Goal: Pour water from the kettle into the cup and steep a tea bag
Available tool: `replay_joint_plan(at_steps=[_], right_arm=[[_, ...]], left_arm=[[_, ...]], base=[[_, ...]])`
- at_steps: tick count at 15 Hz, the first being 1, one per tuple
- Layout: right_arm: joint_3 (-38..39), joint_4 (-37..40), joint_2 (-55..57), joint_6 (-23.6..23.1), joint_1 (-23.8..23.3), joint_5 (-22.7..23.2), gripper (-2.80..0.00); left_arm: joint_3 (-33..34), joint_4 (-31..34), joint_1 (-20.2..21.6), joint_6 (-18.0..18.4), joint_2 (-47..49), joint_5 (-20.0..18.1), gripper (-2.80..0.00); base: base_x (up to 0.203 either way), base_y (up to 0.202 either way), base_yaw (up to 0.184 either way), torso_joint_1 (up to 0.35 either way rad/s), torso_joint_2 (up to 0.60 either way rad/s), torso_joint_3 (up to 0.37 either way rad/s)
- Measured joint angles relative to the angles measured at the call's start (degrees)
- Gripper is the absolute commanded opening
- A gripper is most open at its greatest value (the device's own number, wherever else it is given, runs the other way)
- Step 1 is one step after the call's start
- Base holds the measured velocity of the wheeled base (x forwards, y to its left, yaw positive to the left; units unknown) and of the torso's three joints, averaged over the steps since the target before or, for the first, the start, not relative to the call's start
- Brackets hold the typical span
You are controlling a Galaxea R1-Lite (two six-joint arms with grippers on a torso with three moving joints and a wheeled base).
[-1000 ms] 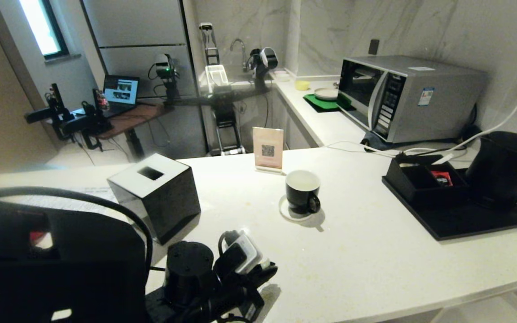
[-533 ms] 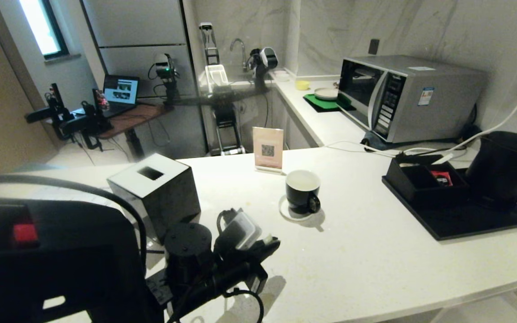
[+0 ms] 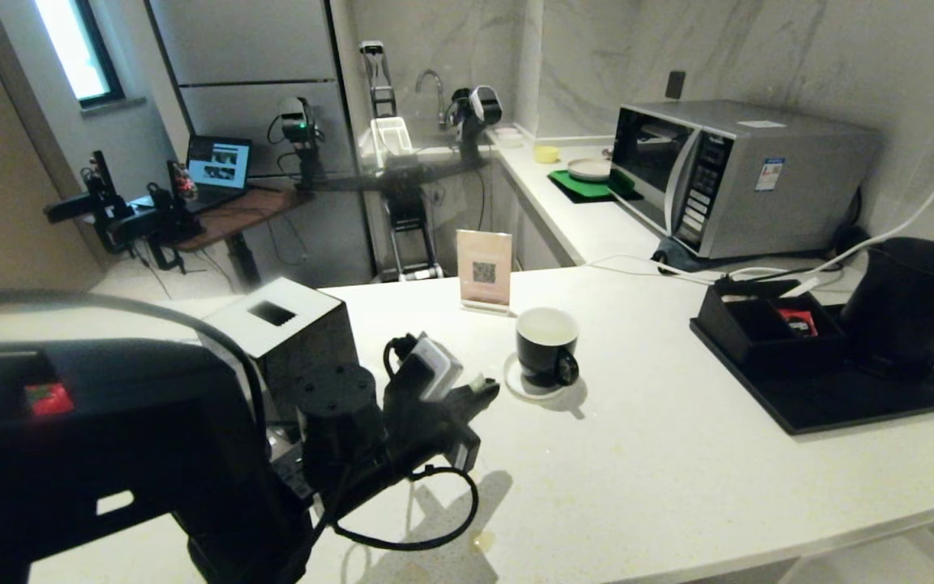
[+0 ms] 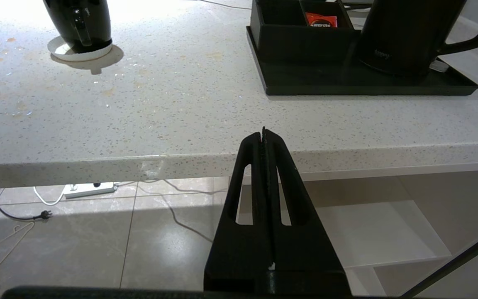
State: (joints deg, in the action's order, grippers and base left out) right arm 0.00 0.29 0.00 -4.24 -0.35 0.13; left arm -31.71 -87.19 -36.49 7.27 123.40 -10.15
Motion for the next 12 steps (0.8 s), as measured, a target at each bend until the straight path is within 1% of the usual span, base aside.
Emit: replay_joint_plan(at_steps=[2, 7, 9, 12], right_arm=[[0.0, 0.01, 0.0, -0.02, 0.0, 0.0, -2.8], [0.0, -0.02, 0.0, -0.02, 0.0, -0.02, -2.8], [0.0, -0.02, 0.0, -0.02, 0.0, -0.01, -2.8], [0.0, 0.0, 0.0, -0.02, 0.0, -0.02, -2.8]], left_arm=[[-4.13, 0.0, 0.66, 0.01, 1.22, -0.04, -2.8], [-17.24, -0.01, 1.54, -0.25, 5.89, -0.13, -2.8], [-21.23, -0.02, 1.93, -0.3, 7.79, -1.06, -2.8], [-27.62, 0.66, 2.04, -0.38, 10.53, -1.5, -2.8]], base=[[0.0, 0.0, 0.0, 0.0, 0.0, 0.0], [0.0, 0.0, 0.0, 0.0, 0.0, 0.0], [0.0, 0.0, 0.0, 0.0, 0.0, 0.0], [0.0, 0.0, 0.0, 0.0, 0.0, 0.0]])
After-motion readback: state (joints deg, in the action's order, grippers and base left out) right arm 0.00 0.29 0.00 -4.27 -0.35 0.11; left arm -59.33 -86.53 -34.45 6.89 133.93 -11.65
